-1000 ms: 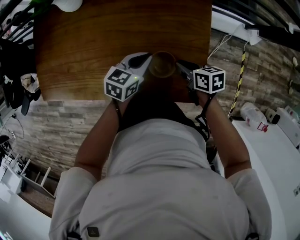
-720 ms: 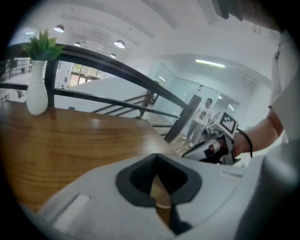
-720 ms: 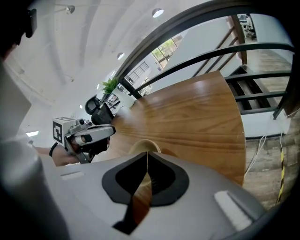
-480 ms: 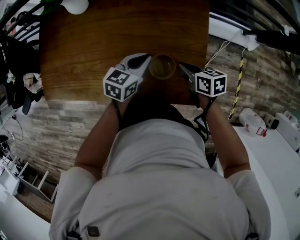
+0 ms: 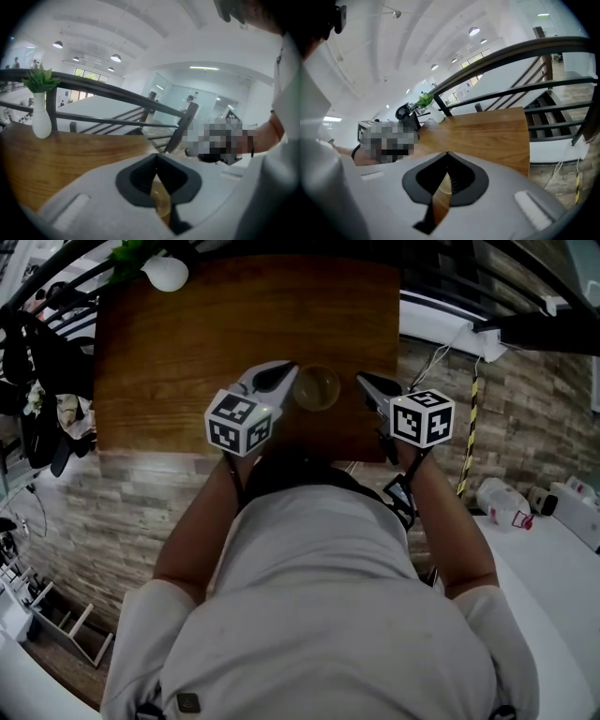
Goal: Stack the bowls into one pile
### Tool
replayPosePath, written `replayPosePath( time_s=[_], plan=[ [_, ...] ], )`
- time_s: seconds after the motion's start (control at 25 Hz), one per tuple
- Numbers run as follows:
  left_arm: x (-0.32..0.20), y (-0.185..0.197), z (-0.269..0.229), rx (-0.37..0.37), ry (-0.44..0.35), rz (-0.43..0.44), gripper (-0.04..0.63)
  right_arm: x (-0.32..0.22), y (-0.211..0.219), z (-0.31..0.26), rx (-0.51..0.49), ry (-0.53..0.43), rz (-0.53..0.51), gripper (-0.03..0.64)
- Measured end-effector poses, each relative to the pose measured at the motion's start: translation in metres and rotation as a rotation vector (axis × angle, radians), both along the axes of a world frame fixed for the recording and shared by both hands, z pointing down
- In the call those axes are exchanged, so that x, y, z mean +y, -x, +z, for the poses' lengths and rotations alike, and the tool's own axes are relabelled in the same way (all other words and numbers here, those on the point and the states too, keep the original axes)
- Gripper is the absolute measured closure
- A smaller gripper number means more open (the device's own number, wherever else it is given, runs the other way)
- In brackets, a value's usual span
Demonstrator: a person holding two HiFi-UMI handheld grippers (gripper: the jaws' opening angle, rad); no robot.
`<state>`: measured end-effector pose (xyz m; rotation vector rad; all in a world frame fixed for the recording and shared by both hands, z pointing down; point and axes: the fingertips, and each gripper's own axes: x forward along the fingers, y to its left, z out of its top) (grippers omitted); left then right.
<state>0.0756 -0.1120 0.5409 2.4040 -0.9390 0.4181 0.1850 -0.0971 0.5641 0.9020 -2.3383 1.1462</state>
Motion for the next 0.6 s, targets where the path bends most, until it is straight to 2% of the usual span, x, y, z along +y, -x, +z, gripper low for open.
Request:
replayPosePath(
  time_s=[0.4,0.6],
  plan=[
    [0.033,-0.023,-0.085,-0.002,-0.134,-0.008,0.591,0.028,-0.022,-0.096,-0.041,-0.169,0.002,0.609],
    [0.049,-0.036,-0.142,0.001,-0.219,-0.003,0.591,0.039,-0.034,-0.157,-0.055,-0.271,0.005,0.609]
  ],
)
